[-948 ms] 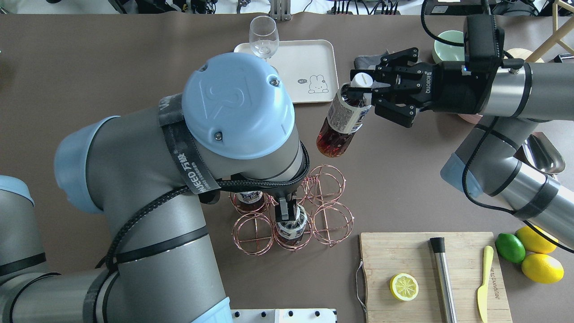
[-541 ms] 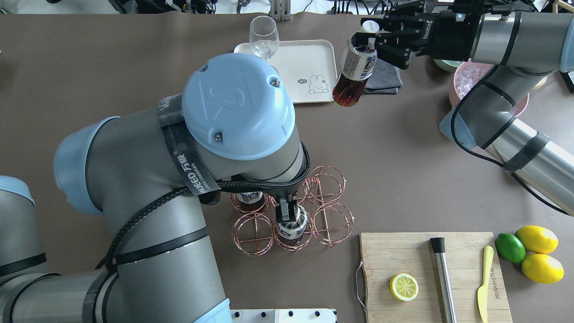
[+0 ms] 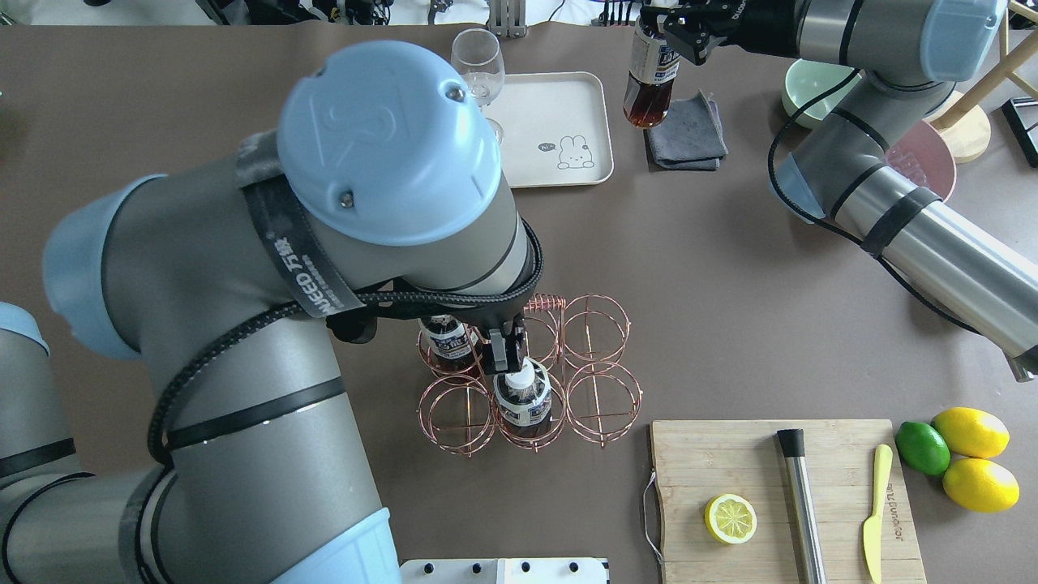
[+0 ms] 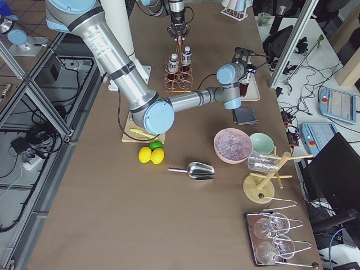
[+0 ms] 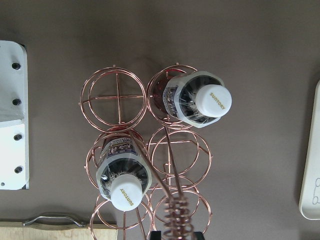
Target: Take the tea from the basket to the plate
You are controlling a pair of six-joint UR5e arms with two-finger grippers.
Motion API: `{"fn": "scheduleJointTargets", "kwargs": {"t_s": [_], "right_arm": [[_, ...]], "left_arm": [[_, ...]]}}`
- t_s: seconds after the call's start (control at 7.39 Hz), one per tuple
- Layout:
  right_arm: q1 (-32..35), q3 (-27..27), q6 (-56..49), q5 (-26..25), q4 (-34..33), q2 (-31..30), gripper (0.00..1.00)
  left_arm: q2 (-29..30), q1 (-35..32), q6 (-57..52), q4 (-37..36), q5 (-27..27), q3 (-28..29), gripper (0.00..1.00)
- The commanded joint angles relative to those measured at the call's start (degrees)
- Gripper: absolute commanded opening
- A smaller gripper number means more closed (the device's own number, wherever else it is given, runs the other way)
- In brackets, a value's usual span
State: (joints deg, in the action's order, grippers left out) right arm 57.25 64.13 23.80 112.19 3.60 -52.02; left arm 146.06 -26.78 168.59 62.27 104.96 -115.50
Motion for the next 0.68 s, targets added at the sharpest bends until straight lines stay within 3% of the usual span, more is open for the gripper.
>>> {"fn": "scheduleJointTargets", "kwargs": {"t_s": [0.0, 0.41, 0.54], "right_arm": [[-3.6, -8.8, -0.2, -10.7, 0.1, 5.8, 0.00], [-8.3, -13.8, -0.2, -21.7, 0.2, 10.2, 0.00], [-9.3, -13.9, -0.2, -23.2, 0.7, 10.2, 0.00]], "left_arm": [[-0.5, -5.9, -1.8, -1.3, 3.7, -1.7, 0.00], [-5.5, -13.1, -8.7, -2.2, 8.2, -4.7, 0.00], [-7.9, -16.2, -11.7, -2.2, 10.0, -5.3, 0.00]]}}
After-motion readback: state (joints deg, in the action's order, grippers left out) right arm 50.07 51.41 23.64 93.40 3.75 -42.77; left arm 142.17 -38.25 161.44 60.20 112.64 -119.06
